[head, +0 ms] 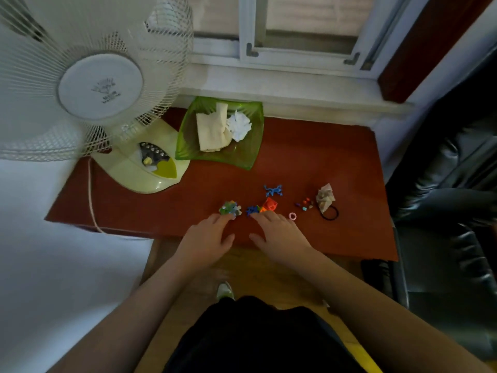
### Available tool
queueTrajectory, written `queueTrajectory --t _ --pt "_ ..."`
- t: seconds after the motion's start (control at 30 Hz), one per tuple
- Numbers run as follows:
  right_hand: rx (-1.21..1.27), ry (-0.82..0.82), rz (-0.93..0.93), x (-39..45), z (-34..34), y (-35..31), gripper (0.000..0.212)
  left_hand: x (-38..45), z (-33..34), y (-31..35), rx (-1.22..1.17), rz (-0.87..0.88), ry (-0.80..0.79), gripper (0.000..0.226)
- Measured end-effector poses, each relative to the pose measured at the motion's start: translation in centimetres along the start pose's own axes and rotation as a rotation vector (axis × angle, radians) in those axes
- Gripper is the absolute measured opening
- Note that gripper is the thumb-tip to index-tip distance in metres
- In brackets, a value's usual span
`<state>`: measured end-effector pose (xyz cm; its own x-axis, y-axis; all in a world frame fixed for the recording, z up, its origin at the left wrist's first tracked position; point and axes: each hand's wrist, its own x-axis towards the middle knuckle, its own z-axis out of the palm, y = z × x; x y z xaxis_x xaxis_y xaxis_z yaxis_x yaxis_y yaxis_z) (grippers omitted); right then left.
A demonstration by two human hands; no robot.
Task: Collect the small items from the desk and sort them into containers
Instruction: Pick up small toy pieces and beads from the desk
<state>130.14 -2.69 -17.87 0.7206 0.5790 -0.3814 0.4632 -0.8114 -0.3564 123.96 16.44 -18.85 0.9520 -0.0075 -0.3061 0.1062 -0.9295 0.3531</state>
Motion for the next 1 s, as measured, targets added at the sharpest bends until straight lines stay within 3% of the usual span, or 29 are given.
queueTrajectory --t 0.1,0.2,0.43,0.67,1.0 --pt "-0.038 0.022 0.083 0.6 -0.3 1.7 0.046 2.6 -0.1 -0.8 -0.049 0.053 -0.085 0.045" --pt "-0.049 0.031 0.162 0.9 0.0 2.4 0.042 5.1 0.1 -1.9 -0.035 0.106 -0.065 0.039" --pt "0.066 0.055 0.281 1.4 0.8 3.5 0.039 8.7 1.2 -4.0 0.032 0.067 -0.078 0.057" --pt "0.063 0.057 0.246 3.7 0.3 4.6 0.056 11.5 2.5 -3.5 -0.11 -0.074 -0.214 0.064" --pt "-0.036 0.014 0.195 6.3 0.6 6.4 0.073 12.4 3.2 -3.4 -0.064 -0.174 -0.137 0.057"
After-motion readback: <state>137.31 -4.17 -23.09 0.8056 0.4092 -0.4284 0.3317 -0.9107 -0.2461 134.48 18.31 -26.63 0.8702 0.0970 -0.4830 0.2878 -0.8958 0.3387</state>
